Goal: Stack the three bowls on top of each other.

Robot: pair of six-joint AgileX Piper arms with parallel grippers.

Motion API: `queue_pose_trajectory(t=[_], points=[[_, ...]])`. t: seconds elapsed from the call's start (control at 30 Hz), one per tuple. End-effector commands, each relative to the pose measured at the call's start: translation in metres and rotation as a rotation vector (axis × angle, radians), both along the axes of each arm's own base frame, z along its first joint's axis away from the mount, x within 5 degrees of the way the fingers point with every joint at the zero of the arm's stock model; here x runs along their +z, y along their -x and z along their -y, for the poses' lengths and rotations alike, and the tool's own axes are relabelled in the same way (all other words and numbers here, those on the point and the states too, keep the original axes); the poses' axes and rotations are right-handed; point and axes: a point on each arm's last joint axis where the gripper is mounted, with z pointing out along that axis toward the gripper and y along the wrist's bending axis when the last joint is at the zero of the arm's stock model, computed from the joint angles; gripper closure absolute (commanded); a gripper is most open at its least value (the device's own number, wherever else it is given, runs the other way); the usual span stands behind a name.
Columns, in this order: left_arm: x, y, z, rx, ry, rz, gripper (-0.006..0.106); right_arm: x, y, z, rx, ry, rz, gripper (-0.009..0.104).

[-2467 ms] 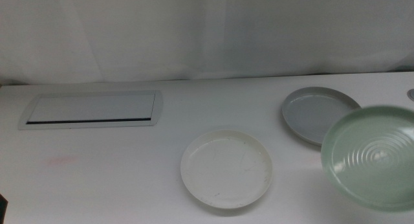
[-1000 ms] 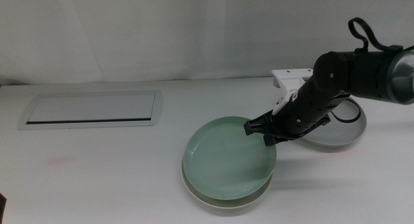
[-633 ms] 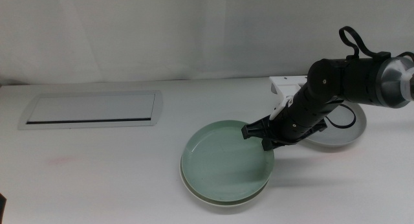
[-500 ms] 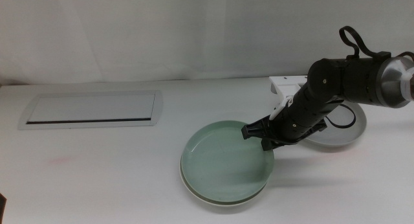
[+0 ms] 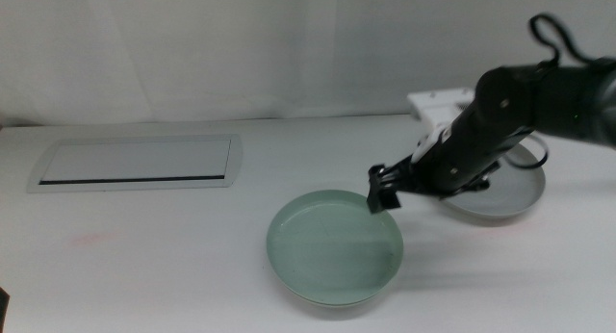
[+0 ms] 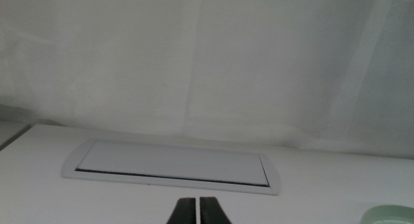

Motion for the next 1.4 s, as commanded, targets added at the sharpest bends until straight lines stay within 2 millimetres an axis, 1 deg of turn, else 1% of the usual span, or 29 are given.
queue_pose_trajectory(t=[0.0,0.07,0.1,0.2,0.3,0.37,0.47,0.53,0.6,0.7,0.87,0.93,1.03,1.13,1.2,1.23,1.37], points=[[-0.011,-0.001,0.0,0.0,0.008,-0.02,0.103,0.026,0.003,0.009,0.022,0.015,0.064,-0.008],[-0.011,-0.001,0.0,0.0,0.008,-0.02,0.103,0.054,0.008,0.027,0.001,0.02,0.109,-0.008],[-0.011,-0.001,0.0,0.0,0.008,-0.02,0.103,0.065,0.01,0.035,-0.004,0.033,0.134,-0.008],[-0.011,-0.001,0.0,0.0,0.008,-0.02,0.103,0.105,0.02,0.071,-0.051,0.068,0.223,-0.008],[-0.011,-0.001,0.0,0.0,0.008,-0.02,0.103,0.144,0.037,0.112,-0.129,0.115,0.323,-0.008],[-0.011,-0.001,0.0,0.0,0.008,-0.02,0.103,0.166,0.051,0.14,-0.195,0.158,0.377,-0.008],[-0.011,-0.001,0.0,0.0,0.008,-0.02,0.103,0.187,0.073,0.171,-0.265,0.209,0.411,-0.008],[-0.011,-0.001,0.0,0.0,0.008,-0.02,0.103,0.194,0.083,0.182,-0.295,0.22,0.419,-0.008],[-0.011,-0.001,0.0,0.0,0.008,-0.02,0.103,0.197,0.085,0.19,-0.32,0.231,0.429,-0.008],[-0.011,-0.001,0.0,0.0,0.008,-0.02,0.103,0.187,0.073,0.197,-0.329,0.235,0.398,-0.008],[-0.011,-0.001,0.0,0.0,0.008,-0.02,0.103,0.159,0.039,0.203,-0.327,0.182,0.333,-0.008],[-0.011,-0.001,0.0,0.0,0.008,-0.02,0.103,0.144,0.023,0.203,-0.309,0.187,0.311,-0.008],[-0.011,-0.001,0.0,0.0,0.008,-0.02,0.103,0.114,0.002,0.203,-0.281,0.206,0.225,-0.008],[-0.011,-0.001,0.0,0.0,0.008,-0.02,0.103,0.087,-0.017,0.203,-0.276,0.211,0.172,-0.008],[-0.011,-0.001,0.0,0.0,0.008,-0.02,0.103,0.072,-0.027,0.202,-0.275,0.208,0.146,-0.008],[-0.011,-0.001,0.0,0.0,0.008,-0.02,0.103,0.06,-0.038,0.202,-0.273,0.211,0.131,-0.008],[-0.011,-0.001,0.0,0.0,0.008,-0.02,0.103,0.039,-0.056,0.201,-0.275,0.2,0.088,-0.008]])
